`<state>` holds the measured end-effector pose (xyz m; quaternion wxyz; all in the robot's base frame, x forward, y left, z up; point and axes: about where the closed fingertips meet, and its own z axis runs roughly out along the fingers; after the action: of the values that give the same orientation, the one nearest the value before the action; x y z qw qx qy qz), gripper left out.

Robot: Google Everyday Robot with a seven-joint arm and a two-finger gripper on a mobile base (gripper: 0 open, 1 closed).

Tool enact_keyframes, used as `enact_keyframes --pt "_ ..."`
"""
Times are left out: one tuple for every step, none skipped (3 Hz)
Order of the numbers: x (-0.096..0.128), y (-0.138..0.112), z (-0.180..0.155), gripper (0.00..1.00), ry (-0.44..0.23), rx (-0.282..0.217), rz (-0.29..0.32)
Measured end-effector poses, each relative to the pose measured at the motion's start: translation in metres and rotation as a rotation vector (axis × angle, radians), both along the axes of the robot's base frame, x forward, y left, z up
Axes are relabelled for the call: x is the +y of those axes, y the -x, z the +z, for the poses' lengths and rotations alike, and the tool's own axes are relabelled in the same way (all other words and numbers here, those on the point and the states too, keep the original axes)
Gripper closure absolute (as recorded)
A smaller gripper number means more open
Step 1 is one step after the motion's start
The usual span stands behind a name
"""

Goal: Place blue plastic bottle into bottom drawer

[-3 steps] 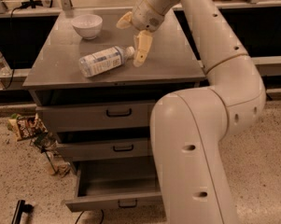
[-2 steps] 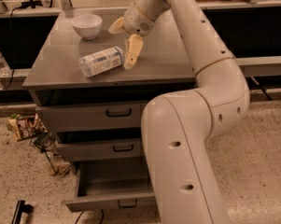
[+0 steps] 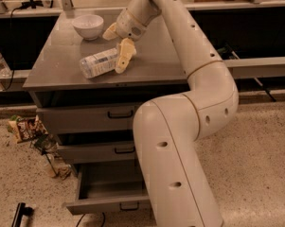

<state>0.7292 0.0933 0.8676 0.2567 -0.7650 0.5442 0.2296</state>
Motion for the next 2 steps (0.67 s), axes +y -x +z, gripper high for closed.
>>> enact_keyframes --pt "0.0071 -0.0017 -0.014 0.21 0.011 0.037 -0.011" --pt "0.0077 -0.0016 -0.0181 0.52 0.018 0.041 -0.004"
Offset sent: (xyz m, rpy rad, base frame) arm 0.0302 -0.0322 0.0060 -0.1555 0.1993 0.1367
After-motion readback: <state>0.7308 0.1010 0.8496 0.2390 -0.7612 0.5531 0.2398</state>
